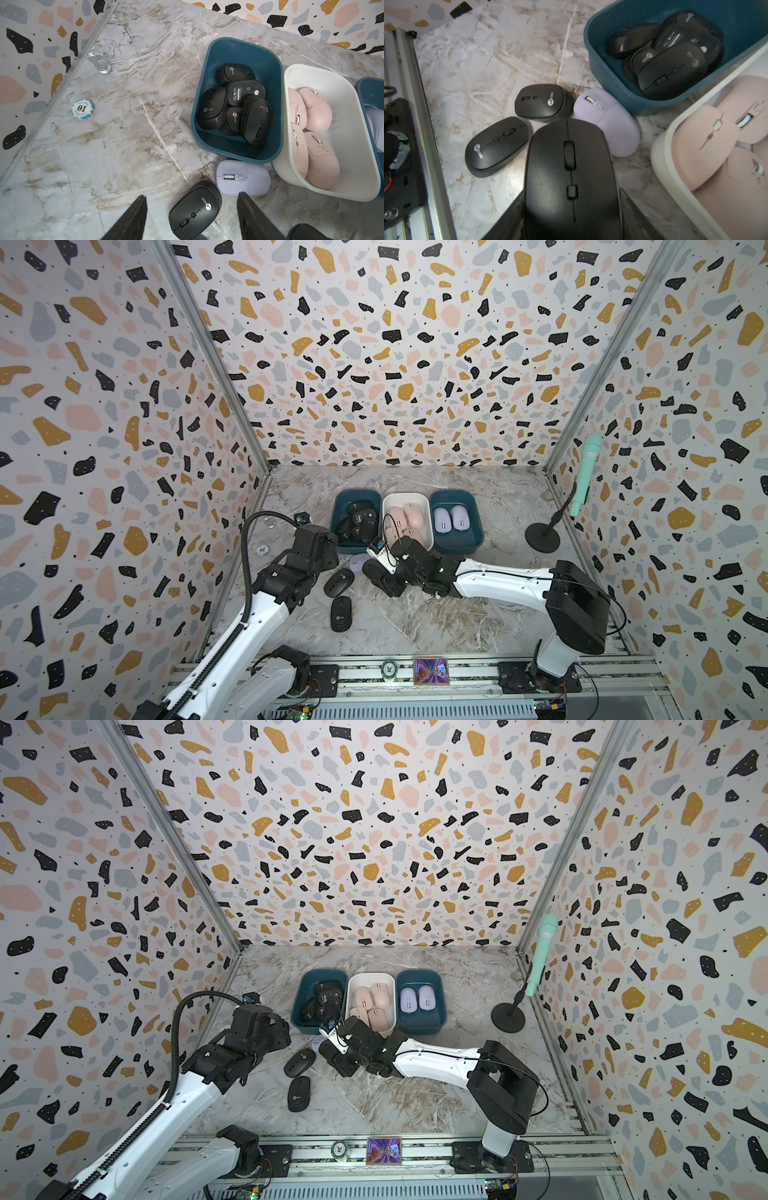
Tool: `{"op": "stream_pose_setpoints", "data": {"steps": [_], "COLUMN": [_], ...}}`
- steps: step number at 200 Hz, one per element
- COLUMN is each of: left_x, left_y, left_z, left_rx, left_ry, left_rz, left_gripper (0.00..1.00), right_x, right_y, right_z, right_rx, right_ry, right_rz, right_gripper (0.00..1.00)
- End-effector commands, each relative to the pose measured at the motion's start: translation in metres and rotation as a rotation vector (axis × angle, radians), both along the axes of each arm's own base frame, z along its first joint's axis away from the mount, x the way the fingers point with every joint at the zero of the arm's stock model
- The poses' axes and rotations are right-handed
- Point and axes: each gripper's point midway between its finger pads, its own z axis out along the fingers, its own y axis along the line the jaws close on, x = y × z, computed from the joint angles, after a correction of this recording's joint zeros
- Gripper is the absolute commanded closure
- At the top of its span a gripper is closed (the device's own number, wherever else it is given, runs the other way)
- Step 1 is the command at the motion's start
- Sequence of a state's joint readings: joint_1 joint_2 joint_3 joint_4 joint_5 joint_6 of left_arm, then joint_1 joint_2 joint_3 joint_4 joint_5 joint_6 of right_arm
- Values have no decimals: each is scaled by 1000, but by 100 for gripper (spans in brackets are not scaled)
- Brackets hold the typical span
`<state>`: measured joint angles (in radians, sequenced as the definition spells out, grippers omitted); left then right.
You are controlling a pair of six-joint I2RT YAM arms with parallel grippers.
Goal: Place the mice by color into the storage box
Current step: Pick up the mouse from the center of the board.
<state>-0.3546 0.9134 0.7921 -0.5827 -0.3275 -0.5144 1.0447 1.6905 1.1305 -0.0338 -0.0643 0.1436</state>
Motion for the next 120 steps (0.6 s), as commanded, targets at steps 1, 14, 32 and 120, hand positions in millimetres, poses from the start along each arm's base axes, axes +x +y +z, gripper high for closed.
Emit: {"op": "stream_pose_setpoints", "data": {"steps": [1,14,32,120], "left_x": [4,4,3,0], "left_y": [3,3,3,1], "left_z": [16,16,15,13], "left_rx": [-14,-15,-15,-65], "left_ry": [-50,-51,-49,-67], "left_rz": [24,23,23,40], "left_gripper": [32,32,32,32], "right_x": [23,36,54,126], "right_y": [15,22,32,79], "right_z": [51,59,64,44], "right_rx": [146,168,181,212], "right_ry": [-33,-46,-56,-13], "right_rz": [-30,-47,-67,-115], "right_gripper": [45,45,45,45]}}
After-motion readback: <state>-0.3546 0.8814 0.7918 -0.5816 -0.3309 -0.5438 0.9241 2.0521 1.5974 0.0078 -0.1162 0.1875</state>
